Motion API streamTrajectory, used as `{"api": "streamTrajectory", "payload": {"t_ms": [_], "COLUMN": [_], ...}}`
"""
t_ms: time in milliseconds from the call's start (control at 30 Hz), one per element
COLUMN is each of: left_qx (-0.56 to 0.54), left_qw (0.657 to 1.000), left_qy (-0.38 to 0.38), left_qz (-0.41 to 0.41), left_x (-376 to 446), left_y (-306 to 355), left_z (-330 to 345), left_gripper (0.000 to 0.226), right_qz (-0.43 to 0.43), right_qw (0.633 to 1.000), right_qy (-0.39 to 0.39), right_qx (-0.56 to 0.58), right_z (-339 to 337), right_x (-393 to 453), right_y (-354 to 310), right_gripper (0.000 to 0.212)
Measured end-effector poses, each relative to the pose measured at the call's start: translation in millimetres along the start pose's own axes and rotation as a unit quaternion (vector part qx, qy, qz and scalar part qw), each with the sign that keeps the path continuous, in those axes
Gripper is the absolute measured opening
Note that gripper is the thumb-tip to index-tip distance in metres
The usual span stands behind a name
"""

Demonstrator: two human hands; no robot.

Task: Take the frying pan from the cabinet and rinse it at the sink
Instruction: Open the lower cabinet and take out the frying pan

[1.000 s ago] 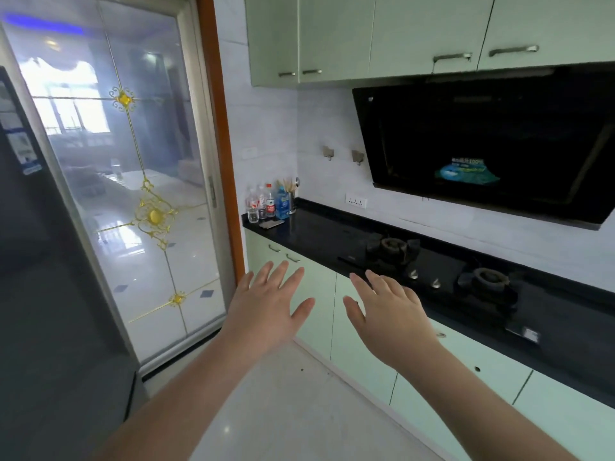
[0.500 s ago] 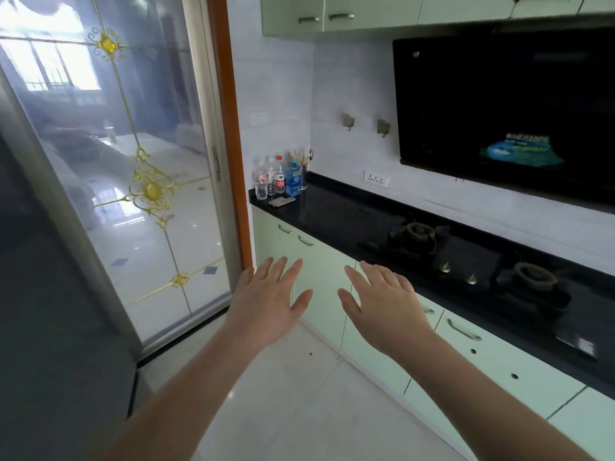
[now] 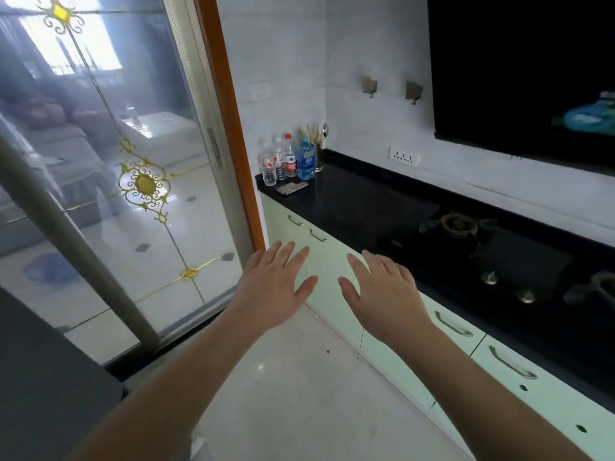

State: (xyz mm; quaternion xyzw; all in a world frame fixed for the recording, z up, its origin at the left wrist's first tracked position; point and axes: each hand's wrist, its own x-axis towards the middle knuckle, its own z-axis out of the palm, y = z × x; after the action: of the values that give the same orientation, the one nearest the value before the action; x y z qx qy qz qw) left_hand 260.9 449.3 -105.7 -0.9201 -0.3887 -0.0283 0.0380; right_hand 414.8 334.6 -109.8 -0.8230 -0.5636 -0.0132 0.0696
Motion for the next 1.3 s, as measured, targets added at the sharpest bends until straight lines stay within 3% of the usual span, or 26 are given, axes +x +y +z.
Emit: {"api": "streamTrajectory", "payload": {"t_ms": [467,900,1300], "left_qx": [-0.018,-0.035,-0.050], "left_qw": [0.998,0.999,0.995], "left_qy": [-0.014,-0.028,-0.065], "left_qz": [-0.057,-0.016,0.050], "left_x": [98,203,302], "left_y": [-68,-220,-264], "left_z": [30,79,124], "left_gripper": [0.066,0.068,0.067], "right_qz": [-0.050,-0.013,0.027], "right_qw": [0.998,0.999,0.995], "right_qy": [-0.020,-0.050,-0.092], "right_qx": [0.026,-0.011,-0.010], "right_z": [37,81,121], "right_x": [137,285,376], "right_y": [-22,-110,-118], "right_gripper": [0.059,0.059,0.060]}}
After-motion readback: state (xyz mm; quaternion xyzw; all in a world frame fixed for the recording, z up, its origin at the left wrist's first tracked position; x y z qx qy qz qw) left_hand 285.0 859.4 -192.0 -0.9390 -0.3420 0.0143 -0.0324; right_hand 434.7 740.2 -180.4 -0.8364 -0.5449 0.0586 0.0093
